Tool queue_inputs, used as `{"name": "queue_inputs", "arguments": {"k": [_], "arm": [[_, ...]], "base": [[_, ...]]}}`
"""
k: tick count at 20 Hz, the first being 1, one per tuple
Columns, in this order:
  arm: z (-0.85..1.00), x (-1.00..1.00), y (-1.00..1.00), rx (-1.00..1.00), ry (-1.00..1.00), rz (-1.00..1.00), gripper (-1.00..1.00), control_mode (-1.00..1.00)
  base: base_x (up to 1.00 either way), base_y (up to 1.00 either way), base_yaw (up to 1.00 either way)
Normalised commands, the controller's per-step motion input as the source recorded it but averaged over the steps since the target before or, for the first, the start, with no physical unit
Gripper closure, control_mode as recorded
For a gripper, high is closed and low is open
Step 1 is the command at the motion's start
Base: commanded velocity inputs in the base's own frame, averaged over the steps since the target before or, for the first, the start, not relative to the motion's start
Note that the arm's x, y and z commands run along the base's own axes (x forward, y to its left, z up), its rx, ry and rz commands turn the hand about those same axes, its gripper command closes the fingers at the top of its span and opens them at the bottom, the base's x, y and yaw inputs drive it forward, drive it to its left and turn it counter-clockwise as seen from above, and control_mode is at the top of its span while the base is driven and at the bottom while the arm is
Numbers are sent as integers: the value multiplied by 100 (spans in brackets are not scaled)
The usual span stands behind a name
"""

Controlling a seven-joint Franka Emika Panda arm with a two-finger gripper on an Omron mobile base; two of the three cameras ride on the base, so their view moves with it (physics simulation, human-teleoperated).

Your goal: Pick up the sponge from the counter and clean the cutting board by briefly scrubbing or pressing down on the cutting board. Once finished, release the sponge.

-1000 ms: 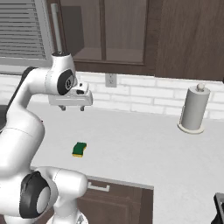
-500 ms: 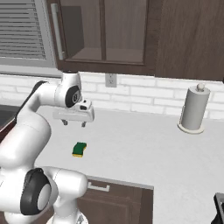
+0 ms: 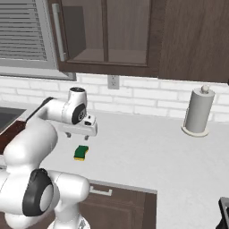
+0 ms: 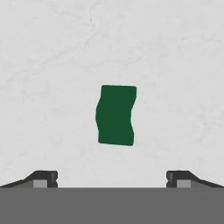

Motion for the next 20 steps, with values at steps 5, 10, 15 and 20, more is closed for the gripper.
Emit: {"name": "queue_inputs", "arguments": {"k": [5, 10, 15, 20], "arm": [[-57, 38, 17, -2, 5, 0, -100, -100], [-51, 25, 13, -4, 7, 0, -100, -100], [-50, 15, 1, -5, 4, 0, -100, -100], [-43, 2, 0, -4, 2, 0, -100, -100]], "base": [[0, 0, 0], [0, 0, 0], [0, 0, 0], [0, 0, 0]]}}
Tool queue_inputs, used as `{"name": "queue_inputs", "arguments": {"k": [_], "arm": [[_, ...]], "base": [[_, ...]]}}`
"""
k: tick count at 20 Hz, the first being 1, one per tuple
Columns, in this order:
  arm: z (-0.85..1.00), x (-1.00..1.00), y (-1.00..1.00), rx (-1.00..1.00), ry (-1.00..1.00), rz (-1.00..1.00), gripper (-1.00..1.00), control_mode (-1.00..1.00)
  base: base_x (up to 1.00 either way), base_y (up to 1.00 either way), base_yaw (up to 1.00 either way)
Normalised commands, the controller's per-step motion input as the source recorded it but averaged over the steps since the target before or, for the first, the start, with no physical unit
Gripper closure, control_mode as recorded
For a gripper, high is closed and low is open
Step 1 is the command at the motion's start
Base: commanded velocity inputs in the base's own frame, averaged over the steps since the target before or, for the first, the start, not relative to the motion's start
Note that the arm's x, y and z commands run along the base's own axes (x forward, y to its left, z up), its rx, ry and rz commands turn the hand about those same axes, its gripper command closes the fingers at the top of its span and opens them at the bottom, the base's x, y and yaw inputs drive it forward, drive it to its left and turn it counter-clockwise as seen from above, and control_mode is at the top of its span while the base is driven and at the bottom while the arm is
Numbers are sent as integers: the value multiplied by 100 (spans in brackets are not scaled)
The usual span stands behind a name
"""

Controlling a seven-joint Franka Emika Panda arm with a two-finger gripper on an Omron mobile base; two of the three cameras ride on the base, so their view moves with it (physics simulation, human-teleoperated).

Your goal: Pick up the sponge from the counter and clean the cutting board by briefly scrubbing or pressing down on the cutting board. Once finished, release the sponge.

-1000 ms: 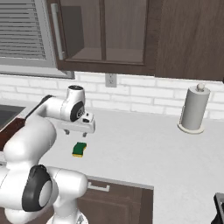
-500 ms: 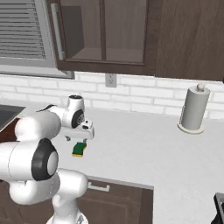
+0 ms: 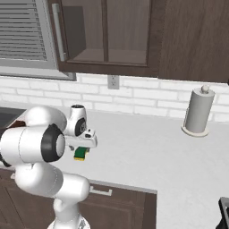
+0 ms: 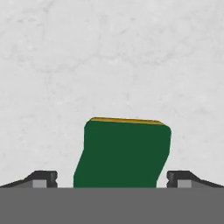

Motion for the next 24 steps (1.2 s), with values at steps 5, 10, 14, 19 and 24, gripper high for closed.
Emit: {"name": "queue_inputs", "arguments": {"k": [5, 10, 14, 19, 24], "arm": [[-27, 0, 0, 0, 0, 0, -100, -100], [-8, 0, 0, 0, 0, 0, -100, -100], [-2, 0, 0, 0, -1, 0, -100, -100], [0, 0, 0, 0, -3, 0, -100, -100], [0, 0, 0, 0, -4, 0, -100, -100]], "base": [[0, 0, 0], [0, 0, 0], [0, 0, 0], [0, 0, 0], [0, 0, 0]]}}
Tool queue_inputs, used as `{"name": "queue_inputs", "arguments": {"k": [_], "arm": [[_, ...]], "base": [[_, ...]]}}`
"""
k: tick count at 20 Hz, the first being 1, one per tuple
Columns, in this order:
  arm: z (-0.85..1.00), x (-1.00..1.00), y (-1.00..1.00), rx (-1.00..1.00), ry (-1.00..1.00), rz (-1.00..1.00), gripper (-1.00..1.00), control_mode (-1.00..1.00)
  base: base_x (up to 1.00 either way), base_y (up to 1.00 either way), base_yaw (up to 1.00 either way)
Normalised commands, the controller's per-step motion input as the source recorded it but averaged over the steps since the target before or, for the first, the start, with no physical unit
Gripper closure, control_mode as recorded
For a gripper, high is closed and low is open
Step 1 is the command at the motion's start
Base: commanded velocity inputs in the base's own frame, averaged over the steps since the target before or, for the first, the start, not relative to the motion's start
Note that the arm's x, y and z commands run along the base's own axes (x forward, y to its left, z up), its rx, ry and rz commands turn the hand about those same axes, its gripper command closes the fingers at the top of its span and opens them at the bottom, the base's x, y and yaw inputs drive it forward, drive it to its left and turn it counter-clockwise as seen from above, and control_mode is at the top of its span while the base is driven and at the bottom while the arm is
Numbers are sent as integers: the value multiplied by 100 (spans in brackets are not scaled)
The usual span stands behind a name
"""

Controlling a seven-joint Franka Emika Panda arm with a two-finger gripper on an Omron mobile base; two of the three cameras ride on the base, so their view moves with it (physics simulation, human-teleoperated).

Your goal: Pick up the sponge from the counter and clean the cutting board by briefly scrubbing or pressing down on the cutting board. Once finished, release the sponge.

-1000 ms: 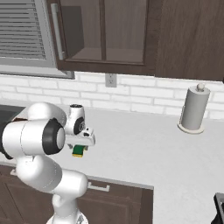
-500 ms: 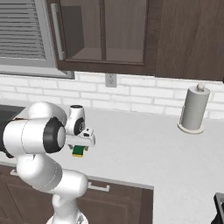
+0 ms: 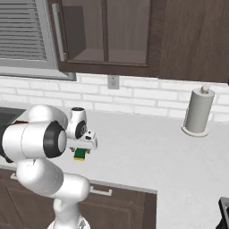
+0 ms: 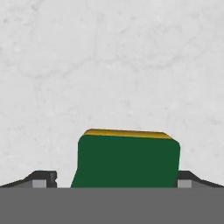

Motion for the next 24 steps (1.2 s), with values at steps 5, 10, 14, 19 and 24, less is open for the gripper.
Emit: {"name": "queue_inputs", "arguments": {"k": [5, 10, 14, 19, 24], "arm": [[0, 0, 0, 0, -3, 0, -100, -100], [0, 0, 0, 0, 0, 0, 100, -100], [0, 0, 0, 0, 0, 0, 100, -100], [0, -1, 0, 0, -2, 0, 100, -100], [32, -22, -15, 0, -3, -2, 100, -100]], "base": [[0, 0, 0], [0, 0, 0], [0, 0, 0], [0, 0, 0], [0, 0, 0]]}}
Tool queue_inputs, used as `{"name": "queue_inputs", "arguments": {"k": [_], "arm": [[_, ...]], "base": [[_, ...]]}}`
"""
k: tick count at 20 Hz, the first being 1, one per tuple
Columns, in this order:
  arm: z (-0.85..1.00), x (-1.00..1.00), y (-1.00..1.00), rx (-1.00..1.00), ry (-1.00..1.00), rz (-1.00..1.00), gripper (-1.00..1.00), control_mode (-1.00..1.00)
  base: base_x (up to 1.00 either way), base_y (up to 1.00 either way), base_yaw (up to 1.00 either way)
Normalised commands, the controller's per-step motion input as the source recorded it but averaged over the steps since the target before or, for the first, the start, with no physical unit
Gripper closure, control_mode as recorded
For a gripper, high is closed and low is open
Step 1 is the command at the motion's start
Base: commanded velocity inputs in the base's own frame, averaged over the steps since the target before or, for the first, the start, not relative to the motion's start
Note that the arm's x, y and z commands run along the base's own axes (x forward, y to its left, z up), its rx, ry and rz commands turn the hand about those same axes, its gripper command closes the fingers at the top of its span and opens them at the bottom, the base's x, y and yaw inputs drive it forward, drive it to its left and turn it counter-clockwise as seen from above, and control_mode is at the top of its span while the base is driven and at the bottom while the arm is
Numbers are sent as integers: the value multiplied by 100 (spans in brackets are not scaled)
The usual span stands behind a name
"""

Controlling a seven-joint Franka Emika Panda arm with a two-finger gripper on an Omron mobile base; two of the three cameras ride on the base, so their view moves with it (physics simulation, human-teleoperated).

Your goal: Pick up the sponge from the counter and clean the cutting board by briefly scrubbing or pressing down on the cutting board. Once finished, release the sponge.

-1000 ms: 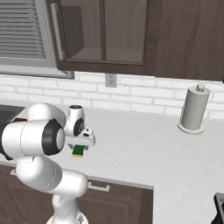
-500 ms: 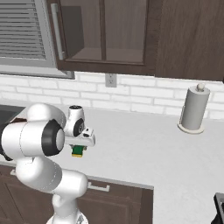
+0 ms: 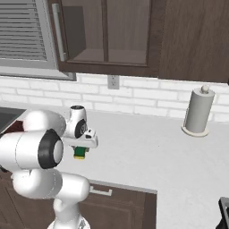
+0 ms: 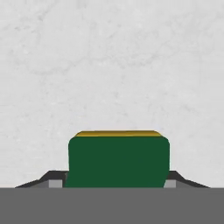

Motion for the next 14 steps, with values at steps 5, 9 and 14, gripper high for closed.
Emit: {"name": "queue_inputs", "arguments": {"k": [5, 9, 14], "arm": [[62, -41, -15, 1, -2, -1, 100, -100], [87, -53, -9, 0, -7, 0, 100, -100], [83, -57, -7, 0, -13, 0, 100, -100]], "base": [[0, 0, 0], [0, 0, 0], [0, 0, 0]]}}
